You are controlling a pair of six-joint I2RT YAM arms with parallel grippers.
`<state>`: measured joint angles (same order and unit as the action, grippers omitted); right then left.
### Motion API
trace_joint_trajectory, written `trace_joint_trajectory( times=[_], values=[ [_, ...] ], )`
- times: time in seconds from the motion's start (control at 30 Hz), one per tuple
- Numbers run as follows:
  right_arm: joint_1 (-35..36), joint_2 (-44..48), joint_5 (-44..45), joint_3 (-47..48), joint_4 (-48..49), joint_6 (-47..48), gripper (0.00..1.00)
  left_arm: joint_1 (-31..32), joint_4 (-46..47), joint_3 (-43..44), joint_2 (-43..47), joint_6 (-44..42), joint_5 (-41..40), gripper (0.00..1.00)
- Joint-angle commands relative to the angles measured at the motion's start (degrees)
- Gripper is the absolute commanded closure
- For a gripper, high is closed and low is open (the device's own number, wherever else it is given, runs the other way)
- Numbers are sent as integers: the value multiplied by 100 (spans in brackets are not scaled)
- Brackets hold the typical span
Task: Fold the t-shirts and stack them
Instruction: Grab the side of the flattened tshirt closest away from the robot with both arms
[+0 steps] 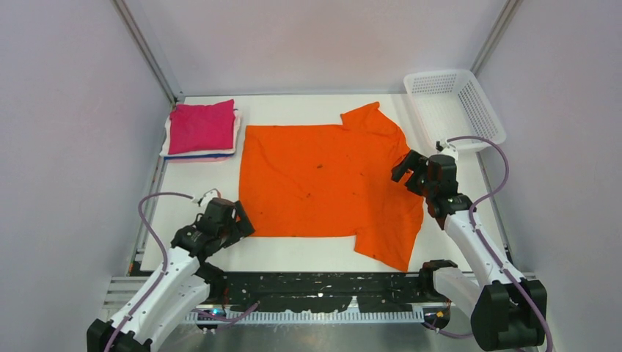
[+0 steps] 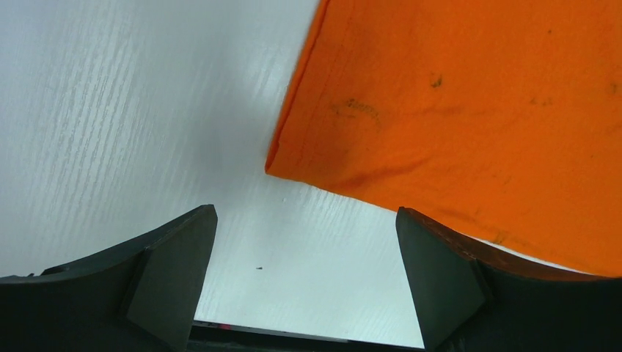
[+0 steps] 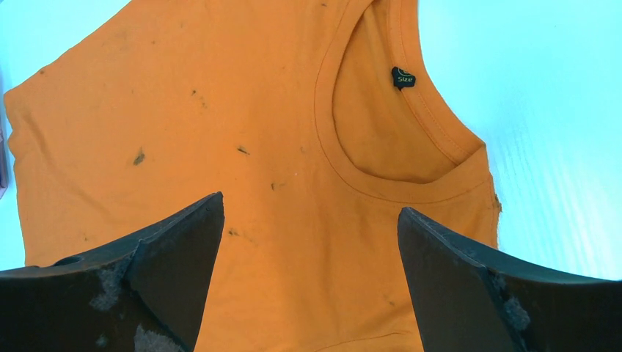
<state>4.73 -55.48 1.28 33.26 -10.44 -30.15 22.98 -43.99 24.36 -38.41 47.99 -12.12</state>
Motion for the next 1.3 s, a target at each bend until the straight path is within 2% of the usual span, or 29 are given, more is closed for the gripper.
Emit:
trace_joint_trajectory(
  times=[0.0,0.2,0.4,0.8,0.87,0.93,1.1,1.27],
  values=[
    [0,108,83,22,163,26,4,13,389,-98,50,831,-467,5],
    [1,-21,54,30,108,62,5,13,541,-179,-447,1122,-600,17],
    [-3,-39,167,18,51,37,5,14,847,-141,-1141,1148,-555,40],
    [-1,-30,304,3,23,-15,5,18,1369,-82,-2039,1056,-385,68],
    [-3,-38,336,1,2,-29,5,14,1389,-66,-2107,1004,-332,80],
    [-4,-48,357,7,-14,-38,4,13,1356,-46,-2134,971,-308,100],
    [-4,-8,406,85,-189,61,4,13,1357,-43,-1999,820,-265,100],
    [80,192,414,240,-776,24,4,14,1178,-19,-1627,659,-383,100]
  ],
)
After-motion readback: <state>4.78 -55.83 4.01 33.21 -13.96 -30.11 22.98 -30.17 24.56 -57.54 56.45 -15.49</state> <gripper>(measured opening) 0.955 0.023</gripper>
